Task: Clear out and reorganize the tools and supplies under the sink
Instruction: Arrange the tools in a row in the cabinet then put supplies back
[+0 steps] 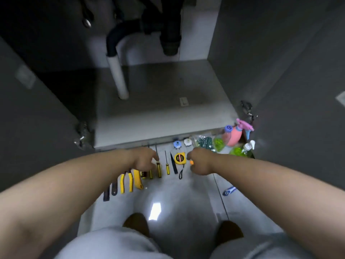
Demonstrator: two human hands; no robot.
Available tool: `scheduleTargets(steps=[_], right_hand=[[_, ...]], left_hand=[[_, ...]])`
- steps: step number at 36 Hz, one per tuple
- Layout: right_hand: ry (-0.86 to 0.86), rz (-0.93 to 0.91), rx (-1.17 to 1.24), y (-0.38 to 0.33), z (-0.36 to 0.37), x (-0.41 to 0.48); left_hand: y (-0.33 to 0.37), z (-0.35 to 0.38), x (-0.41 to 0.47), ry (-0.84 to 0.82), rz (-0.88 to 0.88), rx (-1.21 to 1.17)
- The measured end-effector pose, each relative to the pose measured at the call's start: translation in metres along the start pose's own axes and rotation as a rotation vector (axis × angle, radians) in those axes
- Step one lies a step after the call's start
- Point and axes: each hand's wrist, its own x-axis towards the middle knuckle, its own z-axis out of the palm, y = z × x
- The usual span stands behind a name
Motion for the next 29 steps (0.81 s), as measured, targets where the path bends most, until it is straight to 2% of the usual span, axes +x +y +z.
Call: scheduleTargets(steps=[5, 9, 14, 19, 23, 29], right_hand=[[0.162, 0.042, 0.156, -0.047, -0.016, -0.041], [0.173, -0.001, 0.223, -0.087, -0.001, -0.052], [0.189, -0.092, 0.241, -0.116, 0.017, -0.038], [0.112, -0.159, 0.261, -0.126, 0.043, -0.001], [0.034, -0.166, 0.34, -0.126, 0.063, 0.042], [0.007, -0.195, 0.377, -0.126, 0.092, 0.095]], left_hand=[[-0.015, -0.022, -0.075, 0.221, -0.085, -0.175], [-0.027, -0.002, -0.113, 0.4, -0.147, -0.394], [-0.051, 0.044, -0.118, 0.552, -0.27, -0.684], [-0.07, 0.099, -0.088, 0.582, -0.4, -0.866], [-0.092, 0.141, -0.05, 0.476, -0.503, -0.975], [-0.122, 0.184, 0.011, 0.453, -0.699, -0.963]])
